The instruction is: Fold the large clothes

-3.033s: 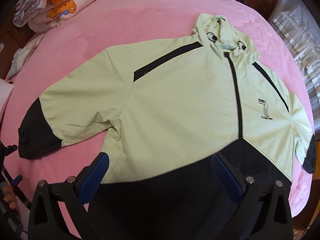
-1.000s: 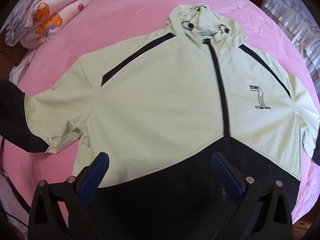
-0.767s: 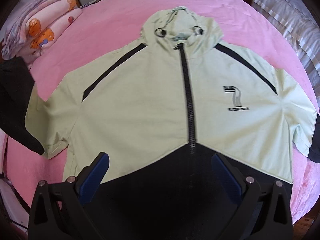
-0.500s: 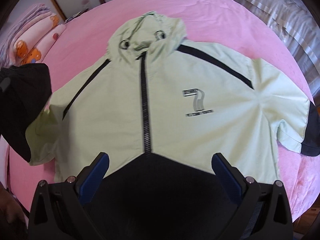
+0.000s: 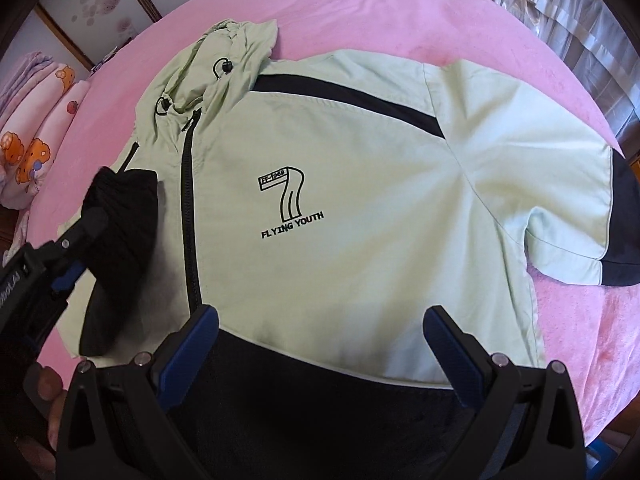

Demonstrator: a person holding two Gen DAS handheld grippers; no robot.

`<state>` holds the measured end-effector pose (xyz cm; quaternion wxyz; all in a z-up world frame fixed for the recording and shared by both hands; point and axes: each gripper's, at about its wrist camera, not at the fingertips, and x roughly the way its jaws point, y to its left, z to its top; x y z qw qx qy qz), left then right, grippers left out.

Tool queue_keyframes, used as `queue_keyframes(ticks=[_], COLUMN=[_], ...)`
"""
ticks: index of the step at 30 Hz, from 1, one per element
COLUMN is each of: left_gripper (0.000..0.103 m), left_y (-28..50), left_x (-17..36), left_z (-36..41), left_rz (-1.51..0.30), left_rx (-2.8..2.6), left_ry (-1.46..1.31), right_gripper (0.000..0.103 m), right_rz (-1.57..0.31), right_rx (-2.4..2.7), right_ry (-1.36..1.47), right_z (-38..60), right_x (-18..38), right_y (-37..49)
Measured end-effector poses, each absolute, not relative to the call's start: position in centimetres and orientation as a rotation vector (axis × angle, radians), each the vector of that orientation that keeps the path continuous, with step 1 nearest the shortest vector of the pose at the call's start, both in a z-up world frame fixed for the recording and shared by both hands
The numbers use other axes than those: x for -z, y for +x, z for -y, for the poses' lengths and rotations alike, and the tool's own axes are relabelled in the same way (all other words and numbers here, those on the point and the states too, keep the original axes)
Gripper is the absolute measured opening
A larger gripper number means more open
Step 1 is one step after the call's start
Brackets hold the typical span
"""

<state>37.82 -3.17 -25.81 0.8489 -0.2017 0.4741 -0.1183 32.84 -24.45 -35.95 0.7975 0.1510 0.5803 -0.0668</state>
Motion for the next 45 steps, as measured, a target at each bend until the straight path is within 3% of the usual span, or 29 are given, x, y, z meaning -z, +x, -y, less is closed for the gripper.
queue_keyframes(ticks=[2,13,17,24,34,36,38,45], left_gripper=[0.078,0.078,0.078,0.078,0.078,0.078,0.078,0.078], left_y=[37.0,32.4,30.3,26.9,25.3,25.6,25.9,27.0], left_x=[25.3,23.7,25.0,28.6,33.5,34.3,34.9,35.7], left_z=[1.3,-7.3,-11.5,-16.9,-20.7,-21.1,-21.5,-21.4], left_rz=[-0.995,-1.068,-1.122,-1.227,-1.326,-1.327,-1.322,-1.278], left_rx=[0.253,0.071,0.001,-0.076,-0.078,-0.079,-0.078,-0.09], left_ry=[-0.414,-0.226,-0.246,-0.318,-0.422,-0.428,-0.445,-0.426], right_gripper=[0.102,0.09,0.074,0.068,0.048,0.041,0.02,0.008], right_rz=[-1.248,-1.292,-1.354,-1.423,-1.405,-1.405,-1.395,-1.324], right_rx=[0.134,-0.03,-0.061,-0.043,-0.016,-0.01,-0.006,-0.045], right_ry=[0.329,0.423,0.509,0.616,0.622,0.615,0.611,0.614], right_z=[24.4,21.3,20.0,18.0,17.1,17.0,17.0,16.9], right_x=[36.1,37.0,38.6,40.7,41.5,41.6,41.6,40.3], right_y=[33.1,35.4,36.2,36.3,37.7,38.0,38.2,39.0])
